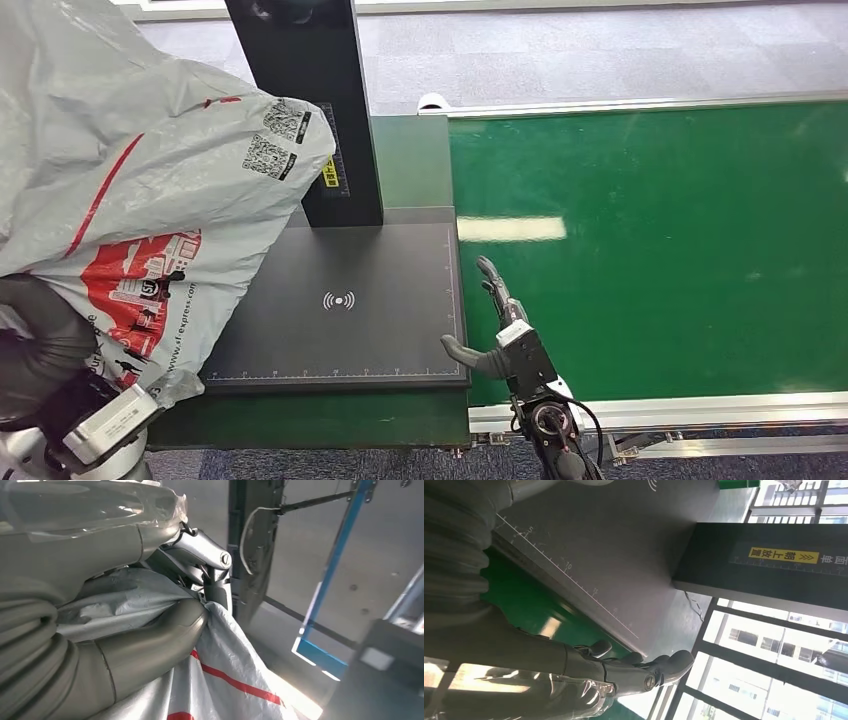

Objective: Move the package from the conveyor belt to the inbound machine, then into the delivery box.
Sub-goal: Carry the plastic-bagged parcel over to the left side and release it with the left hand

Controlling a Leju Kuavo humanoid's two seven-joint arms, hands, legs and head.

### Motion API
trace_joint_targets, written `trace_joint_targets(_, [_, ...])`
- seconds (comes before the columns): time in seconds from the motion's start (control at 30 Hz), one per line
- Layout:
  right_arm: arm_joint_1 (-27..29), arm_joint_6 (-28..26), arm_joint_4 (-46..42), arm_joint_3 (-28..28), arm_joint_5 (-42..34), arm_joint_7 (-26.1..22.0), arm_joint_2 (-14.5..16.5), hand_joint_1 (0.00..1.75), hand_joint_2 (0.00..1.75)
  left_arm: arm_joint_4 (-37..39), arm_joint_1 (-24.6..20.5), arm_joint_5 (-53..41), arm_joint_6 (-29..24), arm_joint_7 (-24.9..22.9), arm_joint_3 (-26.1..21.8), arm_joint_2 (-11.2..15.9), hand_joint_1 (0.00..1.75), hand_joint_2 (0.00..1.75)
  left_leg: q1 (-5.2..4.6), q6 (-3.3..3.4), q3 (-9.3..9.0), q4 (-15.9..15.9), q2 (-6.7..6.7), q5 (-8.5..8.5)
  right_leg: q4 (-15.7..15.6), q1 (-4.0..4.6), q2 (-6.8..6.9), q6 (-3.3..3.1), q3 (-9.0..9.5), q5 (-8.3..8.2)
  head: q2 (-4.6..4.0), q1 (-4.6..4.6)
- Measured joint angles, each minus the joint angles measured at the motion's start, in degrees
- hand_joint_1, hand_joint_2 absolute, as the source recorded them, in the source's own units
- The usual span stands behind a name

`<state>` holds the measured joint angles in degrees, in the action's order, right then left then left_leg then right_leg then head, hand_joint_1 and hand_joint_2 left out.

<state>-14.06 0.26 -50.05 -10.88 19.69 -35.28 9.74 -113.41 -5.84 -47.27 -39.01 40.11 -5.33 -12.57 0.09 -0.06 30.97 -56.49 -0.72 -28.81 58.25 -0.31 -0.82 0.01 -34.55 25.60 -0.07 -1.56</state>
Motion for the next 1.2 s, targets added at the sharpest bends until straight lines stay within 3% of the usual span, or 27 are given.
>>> trace_joint_targets(0.17, [0.87,0.00,-0.01,0.05,0.02,-0.01,0.00,0.00,1.75,11.25,-2.55,3.73,0.00,-0.07,-8.00,0.16,1.75,1.75,0.01,0.00,-0.03,0.00,0.05,0.00,0.00,0.02,-0.04,-0.01,0.02,-0.01,0.01,0.00])
trace_joint_targets(0.3, [1.44,0.00,-0.02,0.09,0.04,-0.02,-0.02,0.00,1.75,16.19,-3.41,4.02,0.00,-0.73,-10.95,0.49,1.75,1.75,0.01,-0.01,-0.02,0.00,0.08,0.00,0.01,0.02,-0.05,-0.02,0.00,-0.01,0.01,0.01])
trace_joint_targets(0.47, [1.64,-0.02,-0.19,0.09,0.34,0.34,-0.02,0.00,1.75,21.77,-4.40,-1.61,0.00,-14.48,-11.48,2.36,1.75,1.75,0.00,0.00,-0.02,0.00,0.08,0.00,0.00,0.01,-0.05,-0.01,-0.01,-0.01,0.01,0.01])
trace_joint_targets(0.57, [1.69,-0.02,-0.25,0.09,0.41,0.40,-0.01,0.00,1.75,22.56,-4.59,-2.20,0.00,-16.43,-11.45,2.75,1.75,1.75,0.00,0.00,-0.02,0.00,0.08,0.00,0.00,0.01,-0.05,-0.01,-0.01,-0.01,0.01,0.01])
trace_joint_targets(0.7, [2.05,0.12,-0.50,0.07,0.92,1.17,-0.02,0.00,1.75,38.10,-10.30,-5.84,2.25,-32.80,-11.65,10.59,1.75,1.75,0.06,-0.05,-0.05,0.00,0.07,0.04,0.02,0.07,-0.05,-0.03,0.02,-0.02,0.01,0.01])
trace_joint_targets(0.83, [2.07,0.32,-0.50,-0.02,1.03,1.39,0.01,0.00,1.75,46.17,-14.38,-7.97,5.83,-38.16,-12.38,14.07,1.75,1.75,0.06,-0.05,-0.05,0.00,0.08,0.05,0.03,0.07,-0.05,-0.03,0.03,-0.02,0.01,0.01])
trace_joint_targets(1.2, [1.97,1.30,-0.44,-0.74,1.57,1.90,0.58,0.00,1.75,73.06,-30.19,-17.60,10.95,-47.00,-15.40,24.45,1.75,1.75,0.08,-0.10,-0.09,0.01,0.07,0.10,0.07,0.11,-0.05,-0.06,0.06,-0.04,0.01,0.01])
